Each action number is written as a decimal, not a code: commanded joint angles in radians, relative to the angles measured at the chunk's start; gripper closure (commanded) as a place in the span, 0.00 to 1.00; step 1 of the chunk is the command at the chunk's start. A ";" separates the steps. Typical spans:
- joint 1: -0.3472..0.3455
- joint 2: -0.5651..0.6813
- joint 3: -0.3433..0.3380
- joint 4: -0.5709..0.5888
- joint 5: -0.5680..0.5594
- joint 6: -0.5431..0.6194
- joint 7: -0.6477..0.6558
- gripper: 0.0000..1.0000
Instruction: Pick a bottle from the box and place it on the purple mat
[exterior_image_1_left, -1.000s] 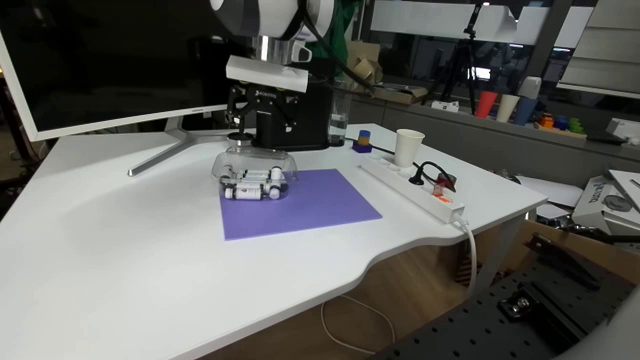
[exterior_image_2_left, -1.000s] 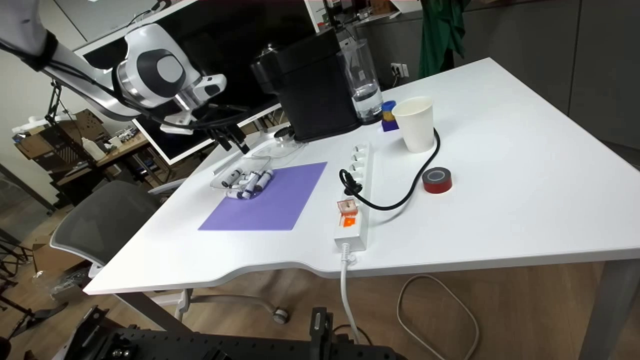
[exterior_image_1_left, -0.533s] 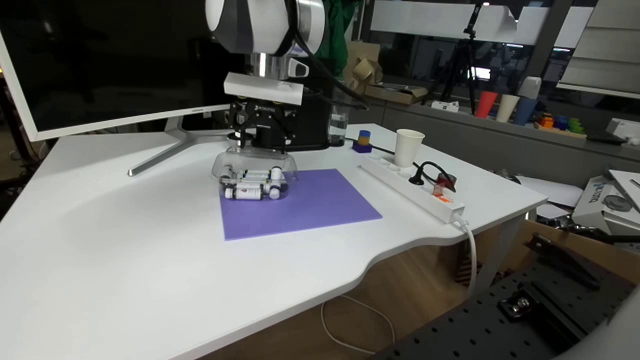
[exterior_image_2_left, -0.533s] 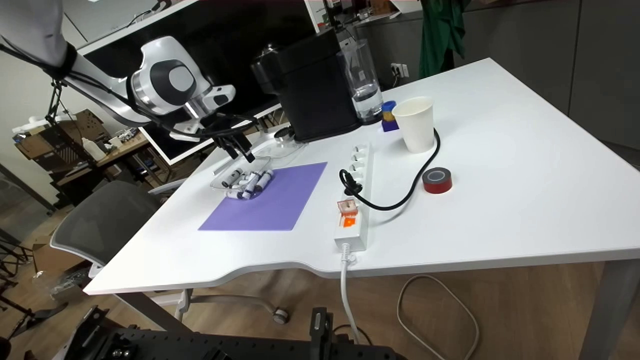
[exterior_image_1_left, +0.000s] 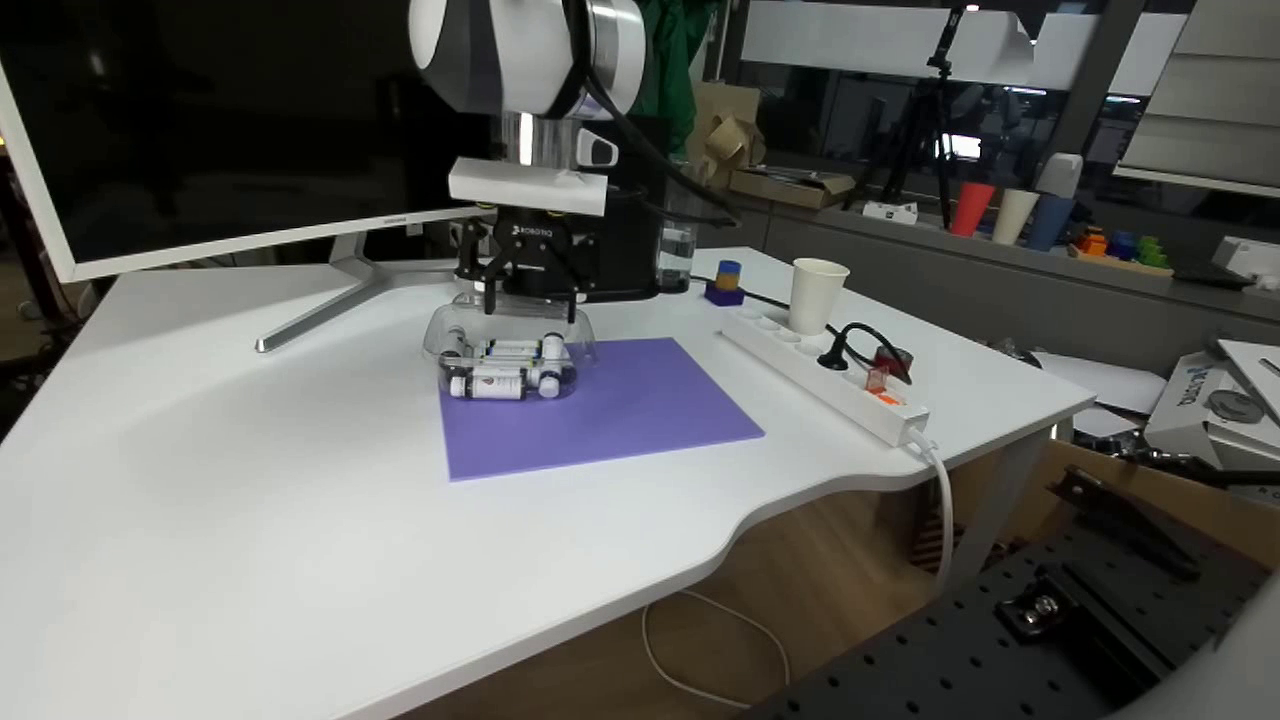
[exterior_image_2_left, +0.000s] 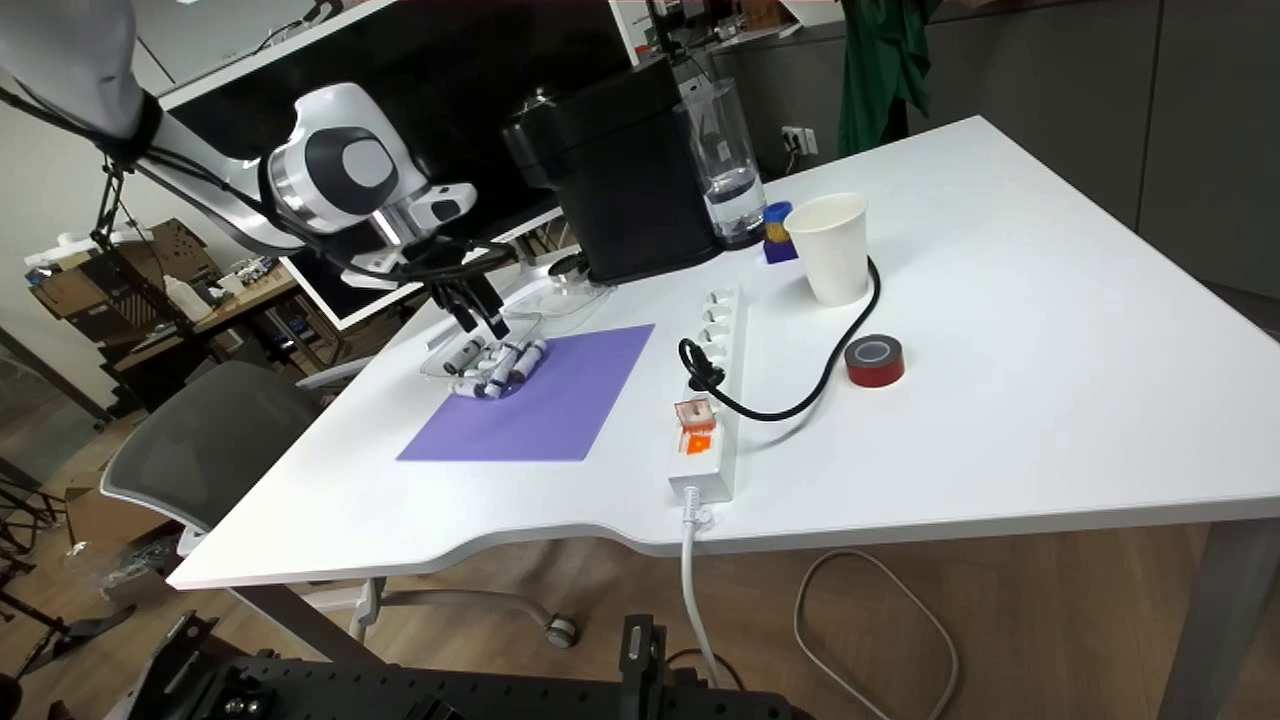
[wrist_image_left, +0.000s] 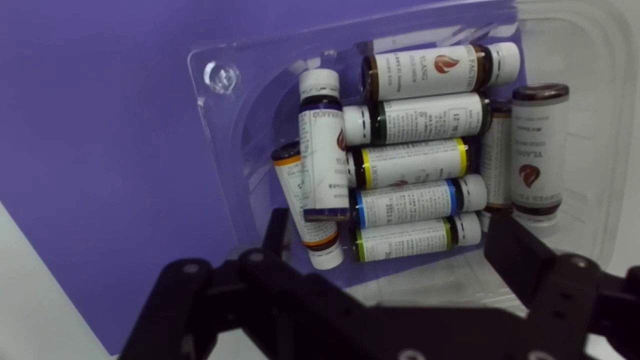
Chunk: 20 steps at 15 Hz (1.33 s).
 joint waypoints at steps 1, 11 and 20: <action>0.002 0.012 -0.010 0.029 0.008 -0.048 0.016 0.00; -0.009 0.054 0.017 0.038 0.028 -0.010 -0.030 0.00; -0.008 0.077 -0.005 0.051 0.018 -0.031 -0.029 0.49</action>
